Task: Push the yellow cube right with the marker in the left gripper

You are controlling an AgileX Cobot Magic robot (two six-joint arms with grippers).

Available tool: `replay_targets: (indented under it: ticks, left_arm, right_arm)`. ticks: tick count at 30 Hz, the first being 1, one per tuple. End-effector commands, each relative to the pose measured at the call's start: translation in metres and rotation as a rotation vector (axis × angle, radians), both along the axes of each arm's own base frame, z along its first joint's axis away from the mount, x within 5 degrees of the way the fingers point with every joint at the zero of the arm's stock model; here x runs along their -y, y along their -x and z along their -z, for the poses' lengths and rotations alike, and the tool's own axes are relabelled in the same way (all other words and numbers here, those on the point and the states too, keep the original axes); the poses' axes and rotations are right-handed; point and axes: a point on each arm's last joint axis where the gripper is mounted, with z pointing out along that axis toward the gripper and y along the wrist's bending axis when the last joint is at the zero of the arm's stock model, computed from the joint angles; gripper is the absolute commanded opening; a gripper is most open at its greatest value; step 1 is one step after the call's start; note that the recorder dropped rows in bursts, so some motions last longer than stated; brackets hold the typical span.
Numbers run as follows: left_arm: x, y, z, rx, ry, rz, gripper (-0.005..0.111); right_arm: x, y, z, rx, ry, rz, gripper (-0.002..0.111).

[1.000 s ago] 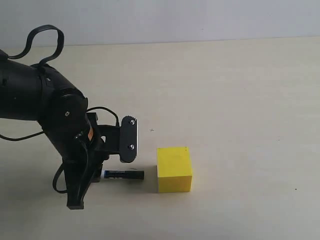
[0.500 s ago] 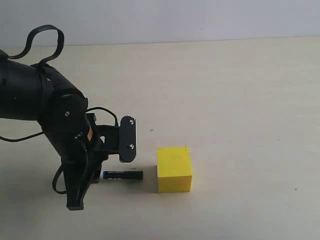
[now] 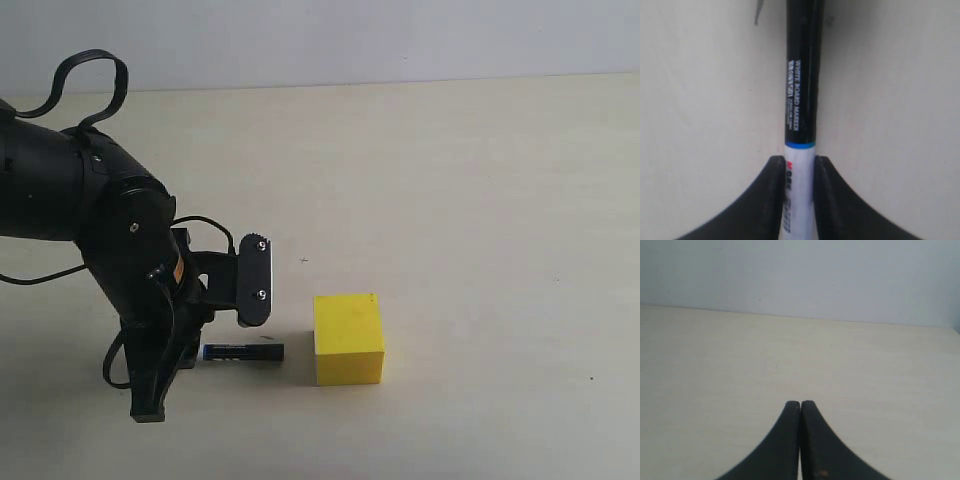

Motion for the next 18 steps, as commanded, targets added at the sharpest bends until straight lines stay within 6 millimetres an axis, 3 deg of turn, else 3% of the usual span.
replay_targets:
  ticks: [1, 18]
  left_arm:
    - [-0.0005, -0.0013, -0.0004, -0.003, -0.001, -0.018, 0.000]
    - [0.0026, -0.0009, -0.0038, -0.003, 0.033, -0.048, 0.000]
  right_arm:
    - [-0.0001, 0.0002, 0.0009, 0.006, 0.003, -0.003, 0.000]
    - [-0.0001, 0.0002, 0.0009, 0.006, 0.003, -0.003, 0.000]
